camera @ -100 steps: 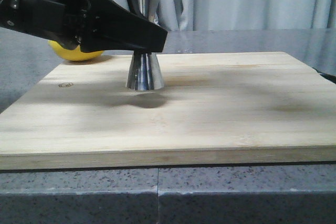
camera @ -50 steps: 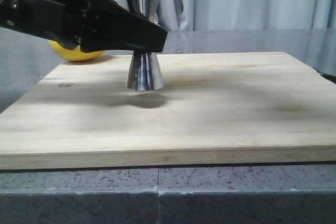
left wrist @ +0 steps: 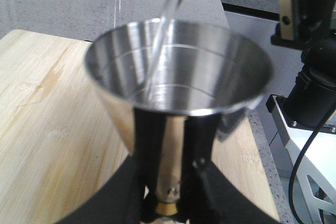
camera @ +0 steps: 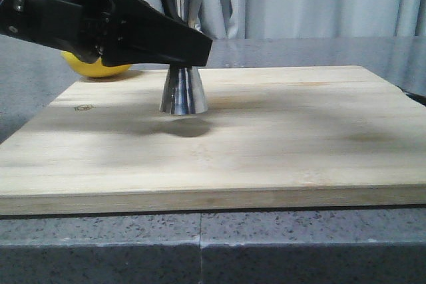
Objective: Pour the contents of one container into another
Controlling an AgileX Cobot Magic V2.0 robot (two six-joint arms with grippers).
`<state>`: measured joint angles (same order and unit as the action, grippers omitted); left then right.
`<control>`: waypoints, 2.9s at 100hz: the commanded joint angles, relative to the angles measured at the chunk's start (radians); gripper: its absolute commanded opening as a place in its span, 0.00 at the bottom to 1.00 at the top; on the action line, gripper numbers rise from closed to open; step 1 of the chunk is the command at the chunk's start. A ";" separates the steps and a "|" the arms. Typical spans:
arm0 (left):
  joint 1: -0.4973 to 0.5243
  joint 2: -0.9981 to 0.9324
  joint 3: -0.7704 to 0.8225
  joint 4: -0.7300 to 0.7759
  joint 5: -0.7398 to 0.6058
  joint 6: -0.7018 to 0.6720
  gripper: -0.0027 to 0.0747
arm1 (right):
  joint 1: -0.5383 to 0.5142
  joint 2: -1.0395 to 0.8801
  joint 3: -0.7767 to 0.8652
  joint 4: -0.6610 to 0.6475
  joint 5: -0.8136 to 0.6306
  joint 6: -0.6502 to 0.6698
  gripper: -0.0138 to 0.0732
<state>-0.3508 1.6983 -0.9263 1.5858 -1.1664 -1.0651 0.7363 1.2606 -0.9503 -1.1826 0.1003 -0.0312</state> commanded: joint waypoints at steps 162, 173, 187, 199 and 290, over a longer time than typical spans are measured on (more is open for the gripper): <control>-0.009 -0.047 -0.027 -0.047 -0.064 -0.006 0.03 | 0.001 -0.035 -0.038 -0.261 -0.037 -0.003 0.32; -0.009 -0.047 -0.027 -0.047 -0.064 -0.006 0.03 | 0.001 -0.035 -0.038 -0.284 -0.035 -0.003 0.32; -0.009 -0.047 -0.027 -0.047 -0.064 -0.006 0.03 | 0.001 -0.035 -0.038 -0.302 -0.032 -0.003 0.32; -0.009 -0.047 -0.027 -0.047 -0.064 -0.006 0.03 | 0.001 -0.035 -0.038 -0.327 -0.032 -0.003 0.32; -0.009 -0.047 -0.027 -0.047 -0.064 -0.006 0.03 | 0.001 -0.035 -0.038 -0.506 -0.026 -0.003 0.32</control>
<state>-0.3508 1.6983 -0.9263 1.5858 -1.1664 -1.0651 0.7363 1.2606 -0.9503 -1.6563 0.0645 -0.0339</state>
